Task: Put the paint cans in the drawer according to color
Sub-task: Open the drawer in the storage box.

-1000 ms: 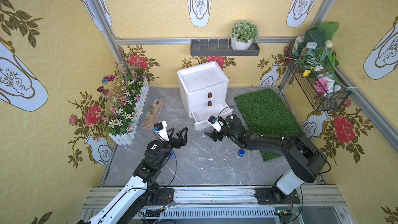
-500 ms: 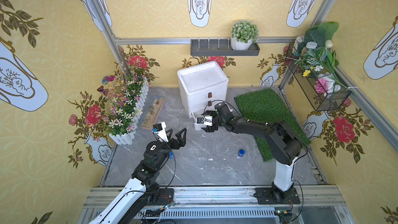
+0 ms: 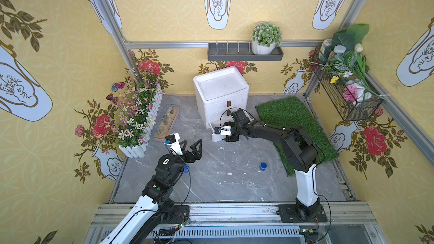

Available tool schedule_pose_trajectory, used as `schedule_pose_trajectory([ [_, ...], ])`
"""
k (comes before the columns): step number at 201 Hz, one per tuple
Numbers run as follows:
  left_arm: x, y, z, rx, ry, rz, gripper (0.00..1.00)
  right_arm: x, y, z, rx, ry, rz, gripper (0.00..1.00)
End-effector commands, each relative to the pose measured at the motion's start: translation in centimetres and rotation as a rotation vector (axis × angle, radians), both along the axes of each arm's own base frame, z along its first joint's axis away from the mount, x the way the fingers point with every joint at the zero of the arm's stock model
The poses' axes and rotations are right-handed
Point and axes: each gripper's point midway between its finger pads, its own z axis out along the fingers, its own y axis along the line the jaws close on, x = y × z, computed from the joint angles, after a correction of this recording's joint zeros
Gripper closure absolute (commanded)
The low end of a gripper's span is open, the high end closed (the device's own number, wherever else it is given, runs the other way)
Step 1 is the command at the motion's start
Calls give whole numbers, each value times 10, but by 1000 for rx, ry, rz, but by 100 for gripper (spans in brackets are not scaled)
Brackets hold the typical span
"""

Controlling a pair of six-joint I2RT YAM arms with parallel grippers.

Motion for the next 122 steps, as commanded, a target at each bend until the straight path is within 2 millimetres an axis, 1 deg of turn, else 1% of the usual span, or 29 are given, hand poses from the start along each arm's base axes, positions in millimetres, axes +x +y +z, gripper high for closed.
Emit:
schedule_pose_trajectory([
  [1,1,1,3,6,-15,5,0,-10,-3,0,-13,31,28,39],
  [22,0,1,4,5,-17,6,0,-19,-6,1,-11,42,37,45],
  [47,0,3,4,6,-16,10,0,-31,-10,4,-2,50,43,49],
  [77,-1,3,4,6,-19,12,0,-44,-14,7,17,44,30,47],
  [84,-1,3,4,7,-19,12,0,-44,-15,9,20,35,22,45],
  [101,-2,2,4,0,-16,4,0,-39,-13,20,59,-19,-27,32],
  [106,-2,1,3,-3,-13,0,0,-38,-9,32,90,-46,-31,28],
  [108,-2,1,3,-5,-12,-2,0,-42,-10,31,96,-42,-36,25],
  [111,-2,0,4,-9,-11,-4,0,-43,-8,35,114,-52,-46,22],
  [116,-2,-1,4,-17,-8,-9,0,-43,-4,48,161,-78,-68,19],
  [122,-3,-3,3,-28,-4,-20,0,-44,0,64,214,-106,-87,17],
])
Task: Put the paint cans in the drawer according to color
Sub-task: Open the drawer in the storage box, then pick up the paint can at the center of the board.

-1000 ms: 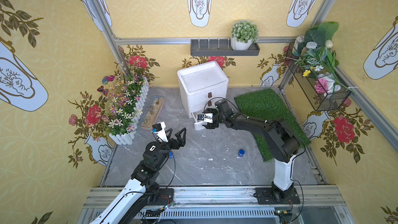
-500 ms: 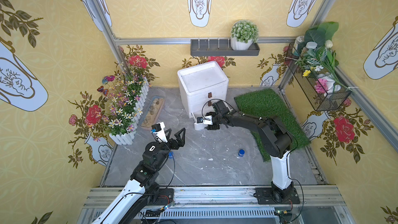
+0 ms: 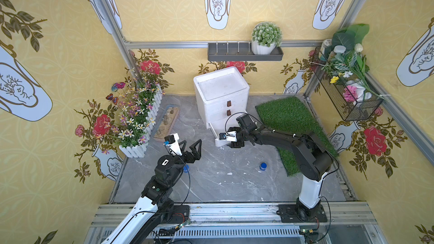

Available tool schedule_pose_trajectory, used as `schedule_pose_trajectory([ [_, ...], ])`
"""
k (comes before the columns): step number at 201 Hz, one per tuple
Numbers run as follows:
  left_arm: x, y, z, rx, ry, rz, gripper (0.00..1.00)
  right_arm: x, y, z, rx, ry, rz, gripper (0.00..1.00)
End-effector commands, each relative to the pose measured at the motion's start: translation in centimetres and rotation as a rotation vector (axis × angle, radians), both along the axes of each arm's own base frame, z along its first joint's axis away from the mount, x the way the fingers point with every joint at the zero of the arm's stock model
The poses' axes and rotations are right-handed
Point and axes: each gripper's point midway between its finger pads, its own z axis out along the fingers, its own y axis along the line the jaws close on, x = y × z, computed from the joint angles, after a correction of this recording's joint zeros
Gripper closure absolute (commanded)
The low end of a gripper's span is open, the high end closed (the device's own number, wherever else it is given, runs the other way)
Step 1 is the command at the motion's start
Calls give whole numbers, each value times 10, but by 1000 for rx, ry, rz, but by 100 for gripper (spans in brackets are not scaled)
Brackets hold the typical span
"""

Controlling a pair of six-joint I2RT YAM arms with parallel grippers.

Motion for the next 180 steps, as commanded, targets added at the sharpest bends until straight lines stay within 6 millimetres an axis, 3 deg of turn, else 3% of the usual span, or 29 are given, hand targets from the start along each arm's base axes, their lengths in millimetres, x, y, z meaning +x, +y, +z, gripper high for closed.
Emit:
schedule_pose_trajectory([
  [1,-1,-5,2,-28,1,-28,0,6,17,50,185,-99,-90,16],
  [23,-4,-13,-3,-74,36,-68,0,-12,20,108,433,-115,-186,16],
  [53,-6,-20,-21,-118,141,-94,0,-81,4,151,768,-59,-156,20],
  [62,-7,-23,-30,-132,187,-104,0,-93,-7,157,871,18,-202,13],
  [72,-9,-25,-41,-137,248,-109,0,-103,-17,157,952,154,-248,1],
  [88,-16,-24,-63,-94,370,-103,0,-115,-32,151,1011,371,-258,0],
  [107,-27,-19,-85,-16,487,-94,0,-138,-50,143,1033,364,-131,0],
  [127,-39,-2,-106,84,629,-2,0,-135,-66,132,1049,322,-211,0],
  [134,-46,2,-108,149,667,32,0,-131,-68,127,1042,327,-255,0],
  [139,-49,7,-108,199,690,70,0,-130,-70,123,1088,449,-338,0],
  [180,-72,53,-95,656,828,457,1,-126,-80,112,1089,419,-404,0],
])
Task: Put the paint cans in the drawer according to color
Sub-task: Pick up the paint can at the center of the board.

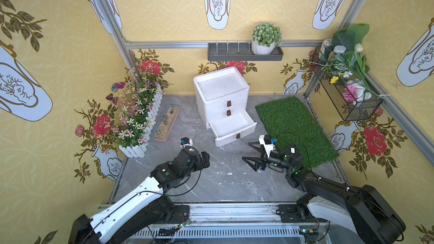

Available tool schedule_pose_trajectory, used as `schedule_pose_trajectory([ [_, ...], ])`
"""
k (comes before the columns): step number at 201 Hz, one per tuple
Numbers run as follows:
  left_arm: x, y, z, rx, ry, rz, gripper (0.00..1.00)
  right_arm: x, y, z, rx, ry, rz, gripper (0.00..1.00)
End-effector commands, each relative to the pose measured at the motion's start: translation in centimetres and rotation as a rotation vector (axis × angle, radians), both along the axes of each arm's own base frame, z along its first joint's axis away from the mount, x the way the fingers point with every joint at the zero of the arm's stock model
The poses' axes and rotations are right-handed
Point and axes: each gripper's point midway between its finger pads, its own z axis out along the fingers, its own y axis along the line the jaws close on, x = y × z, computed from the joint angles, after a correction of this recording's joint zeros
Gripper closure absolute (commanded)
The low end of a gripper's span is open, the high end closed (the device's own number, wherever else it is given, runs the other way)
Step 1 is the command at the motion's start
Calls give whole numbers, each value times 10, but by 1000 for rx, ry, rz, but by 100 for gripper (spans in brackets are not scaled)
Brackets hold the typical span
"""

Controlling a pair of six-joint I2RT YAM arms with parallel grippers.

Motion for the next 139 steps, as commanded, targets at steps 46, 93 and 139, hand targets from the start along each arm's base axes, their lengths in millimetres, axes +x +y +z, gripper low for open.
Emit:
schedule_pose_trajectory([
  [46,-15,77,-38,576,179,296,13,4,-19,8,37,-25,-93,0],
  [93,-8,62,-82,345,248,247,22,-1,-25,10,42,-49,-110,0],
  [139,-1,59,-91,259,229,232,23,-5,-22,12,53,-57,-81,0],
])
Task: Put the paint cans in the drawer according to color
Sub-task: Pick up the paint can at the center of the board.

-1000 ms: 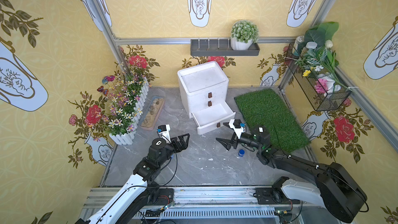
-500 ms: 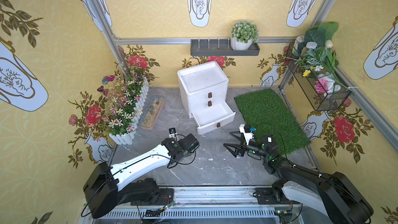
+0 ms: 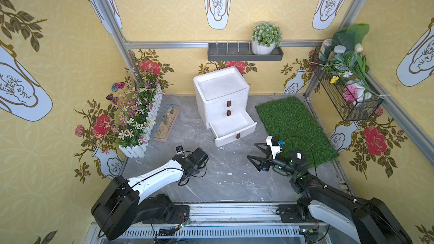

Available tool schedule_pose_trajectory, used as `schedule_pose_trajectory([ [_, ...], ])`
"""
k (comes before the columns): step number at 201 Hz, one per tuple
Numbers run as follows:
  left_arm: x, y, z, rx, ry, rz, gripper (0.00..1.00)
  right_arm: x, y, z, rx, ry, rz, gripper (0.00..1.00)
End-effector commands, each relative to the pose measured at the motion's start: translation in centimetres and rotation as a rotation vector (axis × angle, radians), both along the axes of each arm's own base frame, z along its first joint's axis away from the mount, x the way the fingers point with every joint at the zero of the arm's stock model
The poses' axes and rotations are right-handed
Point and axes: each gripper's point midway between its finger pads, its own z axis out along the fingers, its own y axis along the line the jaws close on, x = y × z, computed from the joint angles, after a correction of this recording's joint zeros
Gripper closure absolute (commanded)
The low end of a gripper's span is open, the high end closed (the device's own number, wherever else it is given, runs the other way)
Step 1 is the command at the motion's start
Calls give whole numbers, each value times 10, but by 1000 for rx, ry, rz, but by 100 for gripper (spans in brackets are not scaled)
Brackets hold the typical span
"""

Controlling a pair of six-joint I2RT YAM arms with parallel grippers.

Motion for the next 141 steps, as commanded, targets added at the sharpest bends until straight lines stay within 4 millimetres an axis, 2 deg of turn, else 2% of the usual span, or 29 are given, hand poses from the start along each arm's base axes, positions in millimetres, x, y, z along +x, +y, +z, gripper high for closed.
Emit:
schedule_pose_trajectory([
  [1,12,-16,-2,-81,-31,-44,23,-2,1,9,18,-43,15,0],
  [39,21,-1,-14,-85,-24,12,26,-4,2,9,22,-42,21,0],
  [66,32,-1,-11,-68,-38,1,32,-4,2,8,21,-41,24,0],
  [80,35,-5,-12,-69,-34,-12,39,-4,2,8,20,-39,23,0],
  [116,32,-6,-21,-73,2,-14,50,-4,0,7,16,-40,12,0],
  [141,29,-6,-20,-82,5,-14,53,-5,0,7,17,-41,10,0],
])
